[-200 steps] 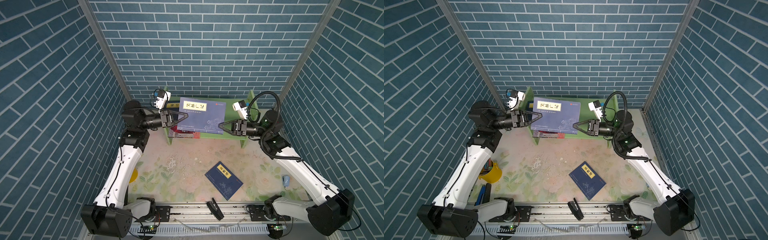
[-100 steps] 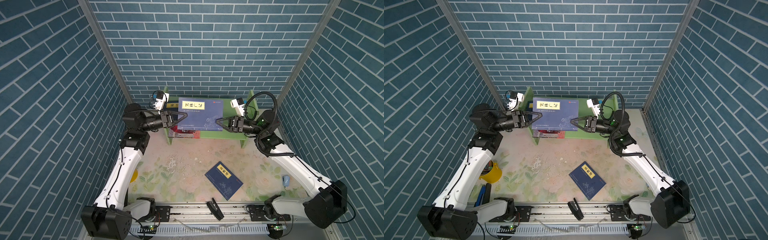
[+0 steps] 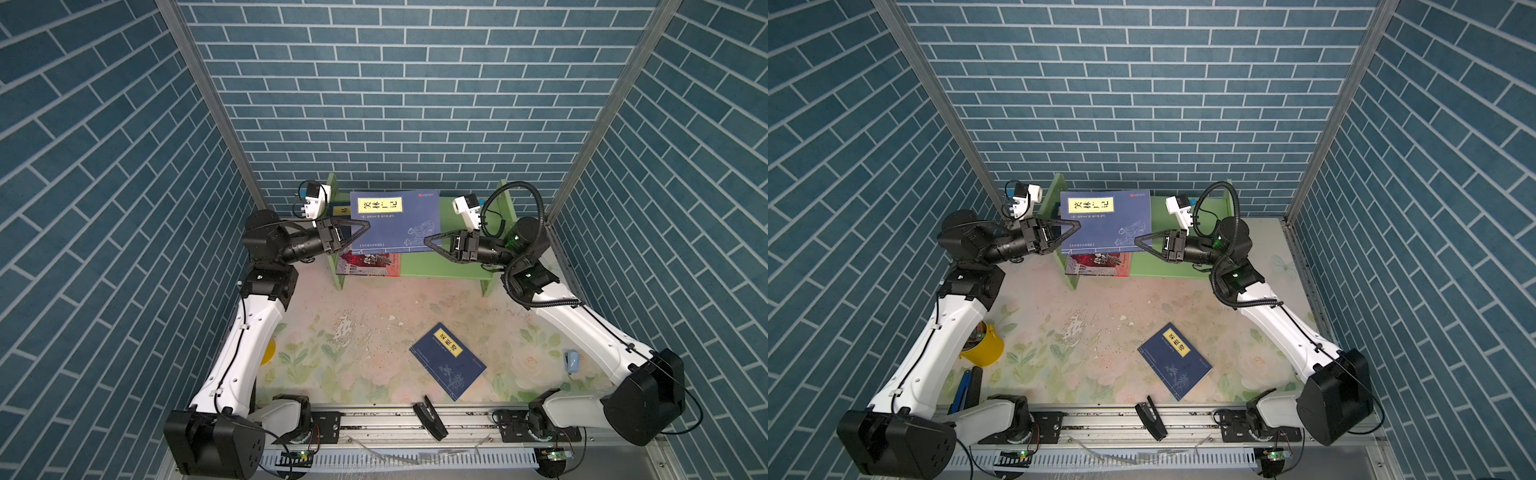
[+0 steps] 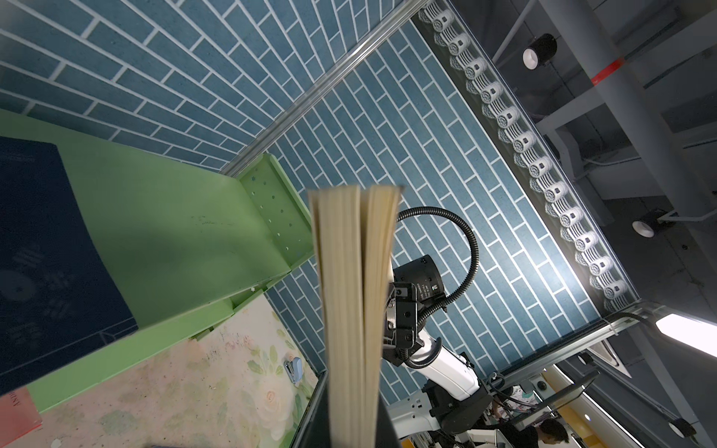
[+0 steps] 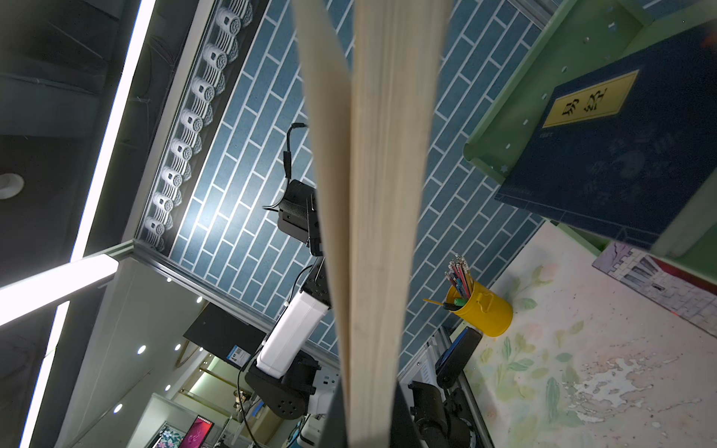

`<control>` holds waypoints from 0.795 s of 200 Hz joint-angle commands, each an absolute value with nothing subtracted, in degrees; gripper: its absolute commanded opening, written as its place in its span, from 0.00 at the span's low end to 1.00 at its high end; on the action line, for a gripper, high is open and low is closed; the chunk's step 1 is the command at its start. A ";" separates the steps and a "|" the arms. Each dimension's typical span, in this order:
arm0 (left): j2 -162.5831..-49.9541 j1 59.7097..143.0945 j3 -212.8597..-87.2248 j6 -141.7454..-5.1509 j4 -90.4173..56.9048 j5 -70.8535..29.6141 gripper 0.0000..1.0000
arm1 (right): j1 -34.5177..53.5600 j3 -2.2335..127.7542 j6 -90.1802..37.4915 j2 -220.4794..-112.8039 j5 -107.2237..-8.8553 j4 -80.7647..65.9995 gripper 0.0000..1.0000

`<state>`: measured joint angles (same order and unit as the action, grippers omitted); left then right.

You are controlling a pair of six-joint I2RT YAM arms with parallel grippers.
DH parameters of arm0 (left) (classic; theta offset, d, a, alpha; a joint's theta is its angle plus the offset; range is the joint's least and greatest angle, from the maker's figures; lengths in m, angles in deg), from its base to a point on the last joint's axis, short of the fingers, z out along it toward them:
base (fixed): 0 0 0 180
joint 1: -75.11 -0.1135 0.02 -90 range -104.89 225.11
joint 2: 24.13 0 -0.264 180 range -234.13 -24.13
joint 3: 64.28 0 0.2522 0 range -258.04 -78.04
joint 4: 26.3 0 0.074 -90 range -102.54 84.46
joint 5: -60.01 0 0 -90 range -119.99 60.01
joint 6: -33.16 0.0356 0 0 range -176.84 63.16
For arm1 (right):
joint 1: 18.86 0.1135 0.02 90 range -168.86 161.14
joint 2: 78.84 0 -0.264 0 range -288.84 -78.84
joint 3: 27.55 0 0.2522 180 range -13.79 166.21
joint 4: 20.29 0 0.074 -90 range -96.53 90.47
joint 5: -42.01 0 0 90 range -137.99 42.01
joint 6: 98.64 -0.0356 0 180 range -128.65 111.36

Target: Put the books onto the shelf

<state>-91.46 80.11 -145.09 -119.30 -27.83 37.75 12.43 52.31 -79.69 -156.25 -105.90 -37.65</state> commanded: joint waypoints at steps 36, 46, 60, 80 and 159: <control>-88.24 76.31 -146.42 -107.18 -12.75 31.84 0.38 | 12.93 57.66 -80.29 -158.50 -103.30 -40.45 0.00; -88.07 74.06 -147.39 -105.64 -9.21 29.56 0.46 | 12.87 58.66 -79.98 -159.02 -103.10 -39.35 0.00; -87.61 70.04 -148.36 -106.22 -7.80 27.86 0.55 | 12.78 60.29 -79.03 -159.75 -102.93 -37.48 0.00; -87.86 65.03 -150.09 -107.22 -6.05 27.14 0.59 | 12.70 62.14 -77.73 -160.64 -102.20 -34.71 0.00; -88.09 61.10 -154.49 -110.05 -10.08 29.16 0.59 | 12.93 70.64 -72.63 -167.06 -96.55 -19.13 0.00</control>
